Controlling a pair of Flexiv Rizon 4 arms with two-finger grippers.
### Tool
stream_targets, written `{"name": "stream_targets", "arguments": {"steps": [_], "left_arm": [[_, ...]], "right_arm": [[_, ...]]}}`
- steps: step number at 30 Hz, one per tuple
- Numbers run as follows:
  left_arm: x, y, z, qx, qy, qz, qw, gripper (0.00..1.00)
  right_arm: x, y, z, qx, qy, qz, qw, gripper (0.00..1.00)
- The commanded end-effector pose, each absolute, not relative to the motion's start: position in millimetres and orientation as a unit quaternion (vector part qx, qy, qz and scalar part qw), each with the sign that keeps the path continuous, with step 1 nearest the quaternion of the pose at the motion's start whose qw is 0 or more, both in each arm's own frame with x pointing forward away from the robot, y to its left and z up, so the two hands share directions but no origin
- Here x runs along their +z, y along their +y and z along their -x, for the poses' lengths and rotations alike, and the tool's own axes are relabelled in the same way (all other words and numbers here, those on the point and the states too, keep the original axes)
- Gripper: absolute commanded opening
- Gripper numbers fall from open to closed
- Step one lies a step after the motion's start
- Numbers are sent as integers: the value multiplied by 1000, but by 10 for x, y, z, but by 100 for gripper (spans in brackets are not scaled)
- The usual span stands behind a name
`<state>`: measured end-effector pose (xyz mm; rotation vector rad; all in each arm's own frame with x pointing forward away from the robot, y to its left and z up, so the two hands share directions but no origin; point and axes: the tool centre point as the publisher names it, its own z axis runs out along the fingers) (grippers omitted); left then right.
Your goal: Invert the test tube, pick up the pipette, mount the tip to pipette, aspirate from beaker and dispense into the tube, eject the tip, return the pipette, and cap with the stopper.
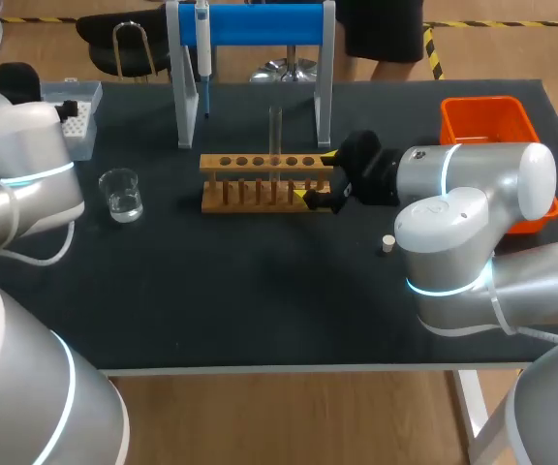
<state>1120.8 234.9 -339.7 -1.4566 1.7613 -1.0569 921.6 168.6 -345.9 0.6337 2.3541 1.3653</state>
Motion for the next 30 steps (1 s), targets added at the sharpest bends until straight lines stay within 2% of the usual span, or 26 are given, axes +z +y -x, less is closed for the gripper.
{"name": "stream_targets", "arguments": {"steps": [1,12,14,22,30], "left_arm": [[-3449,2353,-11262,-403,665,550,306,64],[-3519,2362,-11360,-407,664,549,303,60],[-3531,2369,-11386,-407,665,548,303,54],[-3562,2365,-11444,-407,667,547,300,55],[-3576,2366,-11462,-407,666,547,301,49]], "right_arm": [[-3456,1688,-9213,480,830,-224,173,100],[-3456,1688,-9213,480,830,-224,173,100],[-3456,1688,-9213,480,830,-224,173,100],[-3456,1688,-9213,480,830,-224,173,100],[-3456,1688,-9213,480,830,-224,173,100]]}}
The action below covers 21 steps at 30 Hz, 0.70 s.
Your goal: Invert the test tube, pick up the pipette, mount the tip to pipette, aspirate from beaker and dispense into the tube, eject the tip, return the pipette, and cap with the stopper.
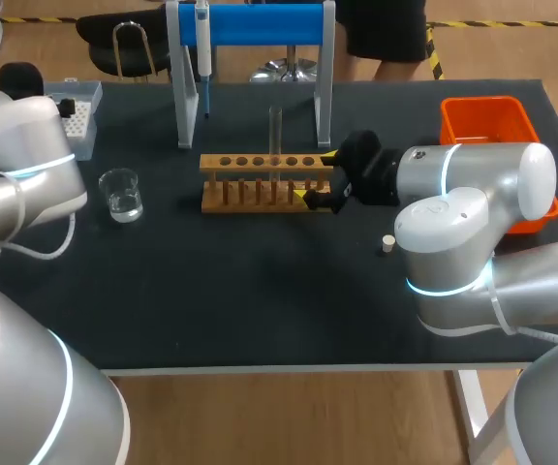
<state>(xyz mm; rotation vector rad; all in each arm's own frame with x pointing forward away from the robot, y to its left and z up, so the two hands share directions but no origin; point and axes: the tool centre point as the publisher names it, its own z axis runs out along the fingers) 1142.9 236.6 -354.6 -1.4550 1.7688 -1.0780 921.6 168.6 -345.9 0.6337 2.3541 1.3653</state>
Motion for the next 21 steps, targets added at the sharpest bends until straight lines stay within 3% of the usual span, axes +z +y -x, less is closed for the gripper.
{"name": "stream_targets", "arguments": {"steps": [1,21], "left_arm": [[-3578,2364,-11464,-407,666,547,302,49],[-3619,2337,-11511,-407,667,548,297,44]], "right_arm": [[-3456,1688,-9213,480,830,-224,173,100],[-3456,1688,-9213,480,830,-224,173,100]]}}
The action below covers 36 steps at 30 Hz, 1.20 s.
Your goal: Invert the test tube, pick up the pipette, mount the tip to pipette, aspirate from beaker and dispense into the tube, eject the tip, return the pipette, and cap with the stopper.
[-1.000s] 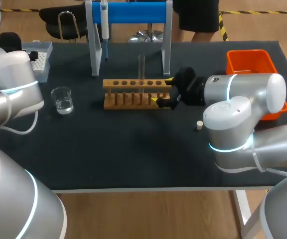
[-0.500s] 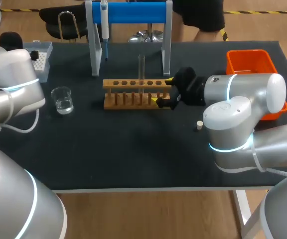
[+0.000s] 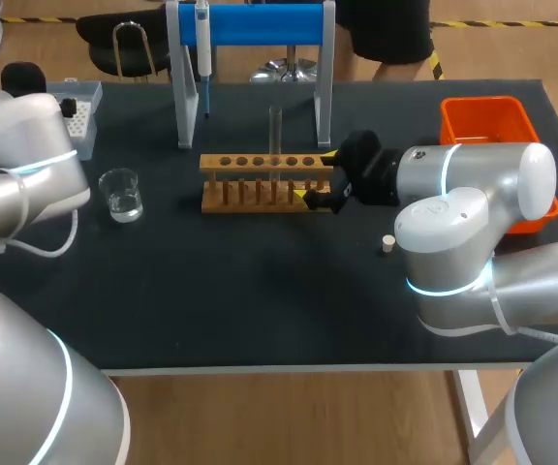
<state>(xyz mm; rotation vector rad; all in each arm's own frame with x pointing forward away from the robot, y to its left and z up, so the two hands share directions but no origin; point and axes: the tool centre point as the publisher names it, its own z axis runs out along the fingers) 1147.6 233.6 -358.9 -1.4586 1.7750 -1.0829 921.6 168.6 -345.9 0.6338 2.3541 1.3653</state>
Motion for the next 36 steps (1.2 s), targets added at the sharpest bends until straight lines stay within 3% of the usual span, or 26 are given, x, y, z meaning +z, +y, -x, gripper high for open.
{"name": "stream_targets", "arguments": {"steps": [1,36], "left_arm": [[-3622,2338,-11511,-407,667,549,297,44],[-3680,2365,-11532,-408,667,552,291,42]], "right_arm": [[-3456,1688,-9213,480,830,-224,173,100],[-3456,1688,-9213,480,830,-224,173,100]]}}
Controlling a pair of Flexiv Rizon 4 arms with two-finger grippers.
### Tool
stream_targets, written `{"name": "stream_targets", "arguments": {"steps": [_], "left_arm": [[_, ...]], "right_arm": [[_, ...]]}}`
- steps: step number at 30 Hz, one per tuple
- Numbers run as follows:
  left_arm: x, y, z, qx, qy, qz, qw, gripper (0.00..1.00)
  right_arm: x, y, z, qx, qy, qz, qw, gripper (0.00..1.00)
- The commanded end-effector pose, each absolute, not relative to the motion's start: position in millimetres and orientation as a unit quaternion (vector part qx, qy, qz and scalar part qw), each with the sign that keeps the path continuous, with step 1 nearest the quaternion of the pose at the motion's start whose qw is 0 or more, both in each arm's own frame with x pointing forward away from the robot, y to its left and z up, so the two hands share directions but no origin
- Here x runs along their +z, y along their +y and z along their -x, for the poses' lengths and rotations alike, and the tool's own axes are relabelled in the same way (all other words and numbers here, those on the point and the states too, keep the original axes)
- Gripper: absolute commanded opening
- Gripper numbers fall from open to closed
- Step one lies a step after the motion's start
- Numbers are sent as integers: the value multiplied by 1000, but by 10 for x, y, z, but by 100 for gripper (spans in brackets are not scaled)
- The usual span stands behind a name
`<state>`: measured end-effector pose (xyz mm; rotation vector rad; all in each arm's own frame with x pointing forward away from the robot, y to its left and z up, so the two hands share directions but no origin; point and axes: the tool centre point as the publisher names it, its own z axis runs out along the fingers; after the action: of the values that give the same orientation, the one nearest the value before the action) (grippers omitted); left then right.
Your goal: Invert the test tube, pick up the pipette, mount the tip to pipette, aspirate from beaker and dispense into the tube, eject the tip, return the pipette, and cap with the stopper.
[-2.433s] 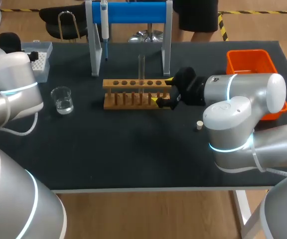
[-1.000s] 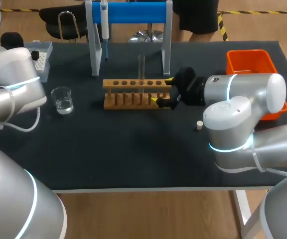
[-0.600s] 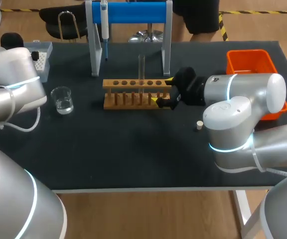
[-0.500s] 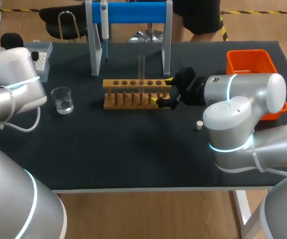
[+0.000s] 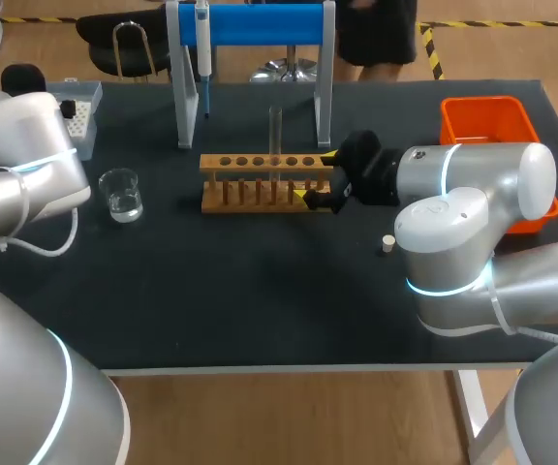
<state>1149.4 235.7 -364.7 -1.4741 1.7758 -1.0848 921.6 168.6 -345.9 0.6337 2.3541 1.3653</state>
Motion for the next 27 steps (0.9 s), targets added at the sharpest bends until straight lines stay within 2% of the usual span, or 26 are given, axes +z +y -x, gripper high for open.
{"name": "stream_targets", "arguments": {"steps": [1,19,27], "left_arm": [[-3680,2365,-11533,-407,667,552,291,42],[-3700,2369,-11542,-404,669,552,290,41],[-3706,2366,-11542,-404,671,551,289,37]], "right_arm": [[-3456,1688,-9213,480,830,-224,173,100],[-3456,1688,-9213,480,830,-224,173,100],[-3456,1688,-9213,480,830,-224,173,100]]}}
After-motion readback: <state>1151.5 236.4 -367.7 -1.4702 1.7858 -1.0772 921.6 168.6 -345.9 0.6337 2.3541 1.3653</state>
